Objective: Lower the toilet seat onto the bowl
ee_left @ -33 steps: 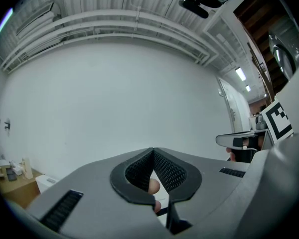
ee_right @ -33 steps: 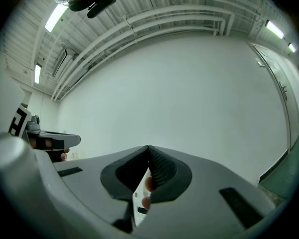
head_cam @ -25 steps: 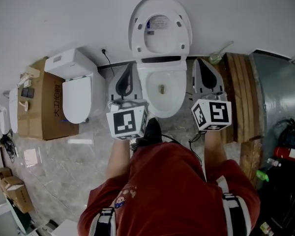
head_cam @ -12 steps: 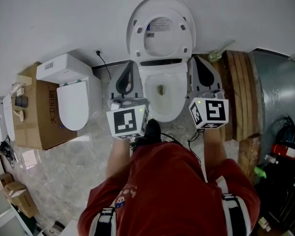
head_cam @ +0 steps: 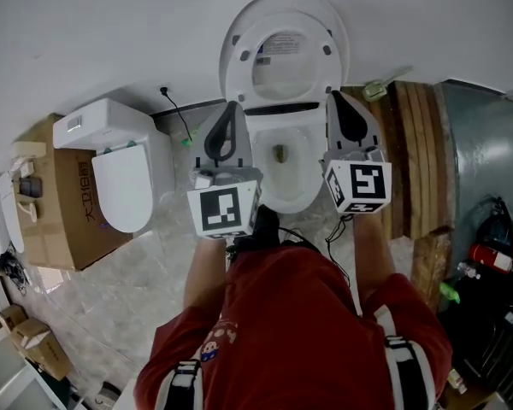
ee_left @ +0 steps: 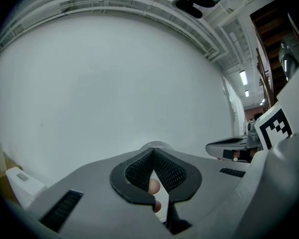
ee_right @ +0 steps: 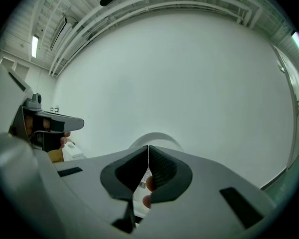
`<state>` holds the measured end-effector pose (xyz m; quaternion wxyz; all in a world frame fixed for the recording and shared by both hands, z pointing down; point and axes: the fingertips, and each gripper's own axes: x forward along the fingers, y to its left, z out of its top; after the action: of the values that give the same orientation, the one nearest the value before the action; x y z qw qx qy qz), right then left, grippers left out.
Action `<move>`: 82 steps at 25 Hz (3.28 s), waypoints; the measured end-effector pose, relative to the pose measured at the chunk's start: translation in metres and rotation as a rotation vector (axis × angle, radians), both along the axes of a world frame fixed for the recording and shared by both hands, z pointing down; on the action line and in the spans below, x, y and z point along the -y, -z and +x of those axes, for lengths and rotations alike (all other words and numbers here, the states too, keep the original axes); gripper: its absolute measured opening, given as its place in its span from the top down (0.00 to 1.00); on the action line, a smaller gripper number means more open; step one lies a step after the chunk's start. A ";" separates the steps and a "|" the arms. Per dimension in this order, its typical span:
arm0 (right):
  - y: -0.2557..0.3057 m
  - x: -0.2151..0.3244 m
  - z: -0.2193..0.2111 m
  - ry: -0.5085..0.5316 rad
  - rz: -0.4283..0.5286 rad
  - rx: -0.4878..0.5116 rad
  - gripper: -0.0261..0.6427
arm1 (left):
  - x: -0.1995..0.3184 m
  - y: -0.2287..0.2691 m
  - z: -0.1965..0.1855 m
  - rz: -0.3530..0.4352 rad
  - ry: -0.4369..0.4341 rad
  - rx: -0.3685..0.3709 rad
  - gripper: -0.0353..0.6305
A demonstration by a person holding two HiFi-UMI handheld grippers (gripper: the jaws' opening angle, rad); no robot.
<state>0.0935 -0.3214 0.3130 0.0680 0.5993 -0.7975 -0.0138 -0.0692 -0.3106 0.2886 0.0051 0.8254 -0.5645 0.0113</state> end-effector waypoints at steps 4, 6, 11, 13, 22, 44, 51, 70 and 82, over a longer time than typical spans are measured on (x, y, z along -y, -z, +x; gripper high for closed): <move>-0.011 0.024 -0.010 0.016 -0.009 -0.049 0.94 | 0.019 -0.006 -0.004 -0.012 -0.007 -0.019 0.93; -0.017 0.036 -0.015 0.031 -0.017 -0.079 0.94 | 0.027 -0.010 -0.005 -0.019 -0.012 -0.023 0.93; -0.033 0.063 -0.030 0.080 -0.041 -0.169 0.93 | 0.045 -0.019 -0.007 -0.035 -0.030 -0.030 0.93; -0.041 0.075 -0.033 0.097 -0.056 -0.196 0.90 | 0.052 -0.023 -0.006 -0.044 -0.037 -0.030 0.93; -0.080 0.124 -0.043 0.163 -0.101 -0.423 0.75 | 0.072 -0.041 -0.008 -0.068 -0.054 -0.043 0.93; -0.133 0.248 -0.045 0.186 -0.115 -1.095 0.56 | 0.099 -0.073 -0.025 -0.126 -0.061 -0.048 0.93; -0.139 0.265 -0.043 0.211 -0.143 -1.216 0.56 | 0.095 -0.078 -0.025 -0.142 -0.061 -0.058 0.93; -0.138 0.252 -0.039 0.206 -0.171 -1.280 0.56 | 0.075 -0.065 -0.017 -0.119 -0.049 -0.051 0.93; -0.130 0.212 -0.037 0.200 -0.129 -1.277 0.56 | 0.042 -0.051 -0.010 -0.087 -0.036 -0.044 0.93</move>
<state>0.0568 -0.5330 0.4433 0.5632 0.3908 -0.6512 -0.3256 -0.0791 -0.3530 0.3394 0.0530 0.8343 -0.5484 0.0177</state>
